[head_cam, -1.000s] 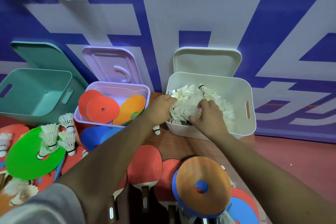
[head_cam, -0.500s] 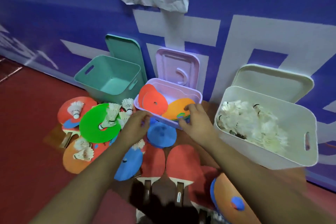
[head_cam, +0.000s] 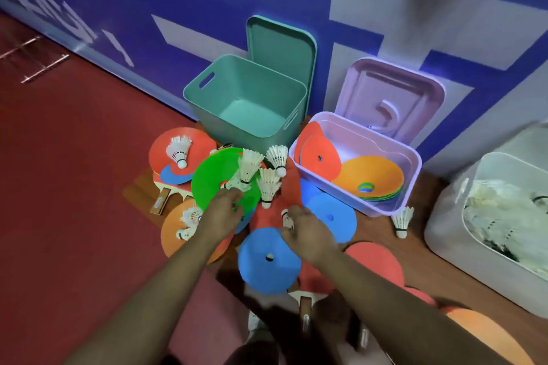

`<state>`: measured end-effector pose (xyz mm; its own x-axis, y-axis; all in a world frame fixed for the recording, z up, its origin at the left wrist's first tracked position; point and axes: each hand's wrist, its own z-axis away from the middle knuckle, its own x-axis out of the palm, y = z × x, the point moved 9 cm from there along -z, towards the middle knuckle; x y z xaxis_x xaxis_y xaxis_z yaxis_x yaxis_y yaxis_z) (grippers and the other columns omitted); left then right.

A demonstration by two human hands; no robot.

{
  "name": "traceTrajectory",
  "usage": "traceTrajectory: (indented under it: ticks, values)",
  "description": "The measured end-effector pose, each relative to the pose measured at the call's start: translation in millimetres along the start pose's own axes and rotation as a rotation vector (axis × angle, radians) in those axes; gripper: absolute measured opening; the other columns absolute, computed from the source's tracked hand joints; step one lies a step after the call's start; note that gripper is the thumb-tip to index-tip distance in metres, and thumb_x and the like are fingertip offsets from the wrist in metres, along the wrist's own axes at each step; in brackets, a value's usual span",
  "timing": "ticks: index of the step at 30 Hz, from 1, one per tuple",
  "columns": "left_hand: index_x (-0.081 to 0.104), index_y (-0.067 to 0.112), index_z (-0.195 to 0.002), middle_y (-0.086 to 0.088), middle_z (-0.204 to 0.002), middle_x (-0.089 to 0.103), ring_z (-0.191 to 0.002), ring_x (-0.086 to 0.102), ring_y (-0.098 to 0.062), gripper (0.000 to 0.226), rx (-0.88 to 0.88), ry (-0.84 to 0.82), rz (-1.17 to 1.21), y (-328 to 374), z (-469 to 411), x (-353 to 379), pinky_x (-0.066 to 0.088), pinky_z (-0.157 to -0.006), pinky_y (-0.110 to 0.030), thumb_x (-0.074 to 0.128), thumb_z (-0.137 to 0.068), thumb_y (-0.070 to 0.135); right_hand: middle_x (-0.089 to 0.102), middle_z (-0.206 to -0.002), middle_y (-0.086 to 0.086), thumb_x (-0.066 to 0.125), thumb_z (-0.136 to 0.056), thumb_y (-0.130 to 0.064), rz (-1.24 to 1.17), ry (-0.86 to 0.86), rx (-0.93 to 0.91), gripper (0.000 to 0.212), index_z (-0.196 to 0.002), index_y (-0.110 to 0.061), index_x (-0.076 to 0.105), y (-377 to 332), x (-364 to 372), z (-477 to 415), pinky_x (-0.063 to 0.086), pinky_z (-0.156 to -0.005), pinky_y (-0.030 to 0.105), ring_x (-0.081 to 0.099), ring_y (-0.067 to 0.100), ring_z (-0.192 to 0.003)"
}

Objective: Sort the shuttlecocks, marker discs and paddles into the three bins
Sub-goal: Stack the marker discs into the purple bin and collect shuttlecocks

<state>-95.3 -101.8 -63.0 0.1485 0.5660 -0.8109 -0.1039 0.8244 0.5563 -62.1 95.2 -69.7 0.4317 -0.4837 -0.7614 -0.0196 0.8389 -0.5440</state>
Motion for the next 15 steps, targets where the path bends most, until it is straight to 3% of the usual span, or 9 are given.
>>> traceTrajectory:
  ticks: [5, 9, 12, 15]
  values:
    - [0.053, 0.013, -0.131, -0.018, -0.119, 0.057, -0.107, 0.059, -0.033, 0.046, 0.016, -0.087, 0.063, 8.8, -43.5, 21.3, 0.045, -0.092, -0.034, 0.061, -0.086, 0.012, 0.050, -0.124, 0.016, 0.053, -0.091, -0.031, 0.074, 0.003, 0.145, 0.042, -0.126, -0.010, 0.044, 6.7, 19.9, -23.0, 0.048, -0.084, 0.041, 0.057, 0.037, -0.109]
    - [0.032, 0.022, -0.149, -0.018, -0.126, 0.051, -0.113, 0.055, -0.034, 0.066, 0.013, -0.179, 0.044, 14.4, -68.5, 42.8, 0.042, -0.093, -0.034, 0.061, -0.089, 0.023, 0.049, -0.124, 0.013, 0.049, -0.094, -0.035, 0.171, 0.035, 0.218, 0.040, -0.126, -0.012, 0.042, 9.6, 22.5, -36.1, 0.048, -0.077, 0.039, 0.062, 0.035, -0.103]
    - [0.026, 0.027, -0.152, -0.018, -0.128, 0.049, -0.115, 0.054, -0.033, 0.073, 0.034, -0.228, 0.043, 16.7, -77.7, 55.0, 0.041, -0.094, -0.033, 0.063, -0.089, 0.026, 0.053, -0.120, 0.013, 0.048, -0.095, -0.040, 0.261, 0.042, 0.208, 0.042, -0.125, -0.012, 0.044, 4.8, 27.0, -44.7, 0.049, -0.073, 0.037, 0.064, 0.033, -0.100]
    - [0.033, 0.025, -0.146, -0.018, -0.121, 0.047, -0.106, 0.057, -0.036, 0.070, 0.043, -0.222, 0.036, 17.0, -81.8, 55.9, 0.043, -0.089, -0.033, 0.068, -0.084, 0.023, 0.053, -0.120, 0.013, 0.051, -0.093, -0.040, 0.341, 0.010, 0.185, 0.044, -0.125, -0.011, 0.048, 1.5, 33.5, -49.8, 0.050, -0.075, 0.037, 0.063, 0.033, -0.100]
